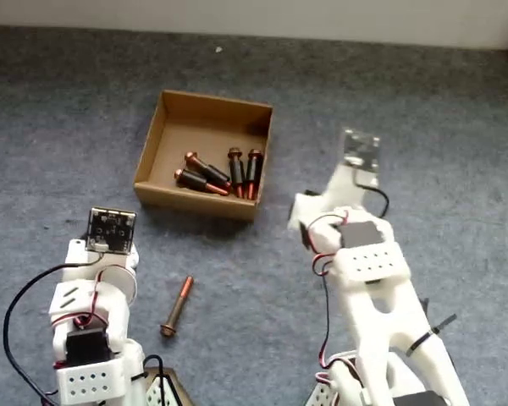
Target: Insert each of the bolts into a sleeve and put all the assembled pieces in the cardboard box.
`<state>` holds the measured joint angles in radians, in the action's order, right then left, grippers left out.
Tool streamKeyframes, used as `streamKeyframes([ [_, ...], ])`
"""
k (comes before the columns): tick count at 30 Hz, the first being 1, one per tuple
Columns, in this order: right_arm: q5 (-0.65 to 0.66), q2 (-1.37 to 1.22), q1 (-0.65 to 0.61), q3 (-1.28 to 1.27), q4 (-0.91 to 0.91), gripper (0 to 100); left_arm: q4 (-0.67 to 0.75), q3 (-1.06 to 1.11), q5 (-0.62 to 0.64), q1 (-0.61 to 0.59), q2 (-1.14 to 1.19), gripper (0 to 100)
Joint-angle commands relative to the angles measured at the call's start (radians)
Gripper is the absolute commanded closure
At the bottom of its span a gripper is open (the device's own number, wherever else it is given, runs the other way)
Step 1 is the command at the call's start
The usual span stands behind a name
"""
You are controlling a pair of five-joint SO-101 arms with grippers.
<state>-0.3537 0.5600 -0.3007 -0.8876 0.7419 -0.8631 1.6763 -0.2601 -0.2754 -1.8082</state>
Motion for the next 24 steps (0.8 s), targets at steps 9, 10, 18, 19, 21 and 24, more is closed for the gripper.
streamKeyframes([
  [9, -0.063, 0.039, 0.16, -0.088, -0.242, 99.3, -0.269, -0.289, -0.155, 0.177, 0.008, 93],
  [10, -0.063, 0.039, 0.162, -0.088, -0.242, 99.3, -0.295, -0.306, -0.155, 0.199, 0.015, 93],
  [18, -0.063, 0.039, 0.162, -0.09, -0.242, 99.3, -0.342, -0.412, -0.157, 0.374, 0.41, 91],
  [19, -0.063, 0.039, 0.162, -0.09, -0.242, 99.3, -0.342, -0.429, -0.153, 0.397, 0.481, 88],
  [21, -0.061, 0.039, 0.162, -0.09, -0.242, 99.3, -0.342, -0.458, -0.15, 0.423, 0.622, 82],
  [24, -0.058, 0.039, 0.162, -0.09, -0.242, 99.3, -0.341, -0.498, -0.112, 0.432, 0.822, 78],
])
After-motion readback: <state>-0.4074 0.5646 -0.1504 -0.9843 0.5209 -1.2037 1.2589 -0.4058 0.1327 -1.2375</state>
